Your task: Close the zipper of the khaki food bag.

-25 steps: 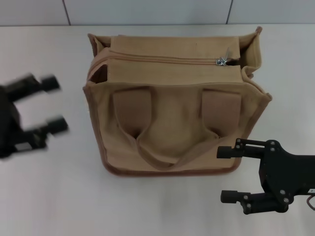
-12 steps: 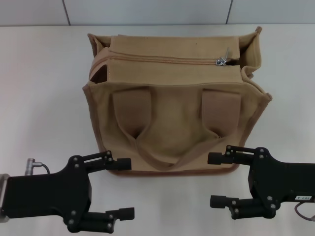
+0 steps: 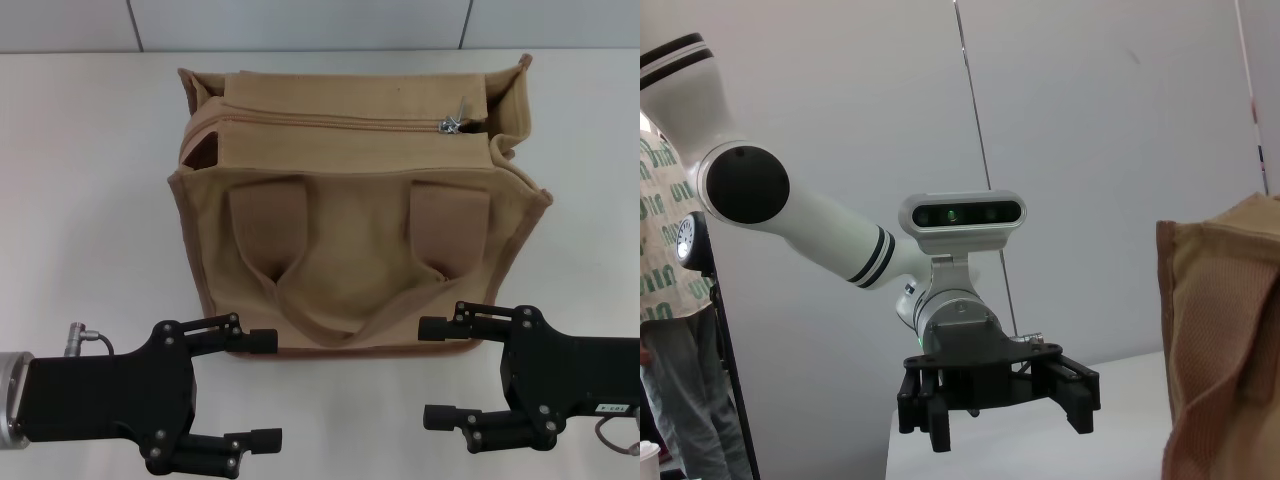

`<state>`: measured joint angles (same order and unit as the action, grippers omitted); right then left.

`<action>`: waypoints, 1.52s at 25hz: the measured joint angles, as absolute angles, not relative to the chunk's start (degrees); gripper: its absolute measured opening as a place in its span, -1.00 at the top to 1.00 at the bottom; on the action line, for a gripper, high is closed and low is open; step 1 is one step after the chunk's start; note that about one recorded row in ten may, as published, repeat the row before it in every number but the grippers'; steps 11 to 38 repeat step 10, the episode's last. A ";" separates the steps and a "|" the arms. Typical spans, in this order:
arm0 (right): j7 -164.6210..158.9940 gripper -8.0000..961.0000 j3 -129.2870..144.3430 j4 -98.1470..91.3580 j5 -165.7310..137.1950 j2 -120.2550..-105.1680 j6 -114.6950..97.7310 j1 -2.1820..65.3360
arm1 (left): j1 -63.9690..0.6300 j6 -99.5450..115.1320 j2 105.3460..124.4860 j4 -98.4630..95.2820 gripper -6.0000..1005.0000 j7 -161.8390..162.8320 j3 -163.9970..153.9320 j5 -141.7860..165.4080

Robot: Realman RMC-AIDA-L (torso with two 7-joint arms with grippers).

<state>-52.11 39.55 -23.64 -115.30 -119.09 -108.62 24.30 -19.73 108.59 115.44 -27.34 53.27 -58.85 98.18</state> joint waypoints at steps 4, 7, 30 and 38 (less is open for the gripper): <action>-52.09 -0.64 39.55 -23.64 -115.32 -119.09 -108.60 24.27 | -19.84 108.60 115.34 -27.33 -0.66 53.36 -58.89 98.17; -52.08 -0.64 39.55 -23.64 -115.32 -119.09 -108.49 24.26 | -19.86 108.60 115.24 -27.33 -0.66 53.38 -58.91 98.18; -52.05 -0.64 39.55 -23.64 -115.32 -119.09 -108.35 24.26 | -19.87 108.73 115.18 -27.33 -0.66 53.41 -58.95 98.17; -52.05 -0.64 39.55 -23.64 -115.32 -119.09 -108.35 24.26 | -19.87 108.73 115.18 -27.33 -0.66 53.41 -58.95 98.17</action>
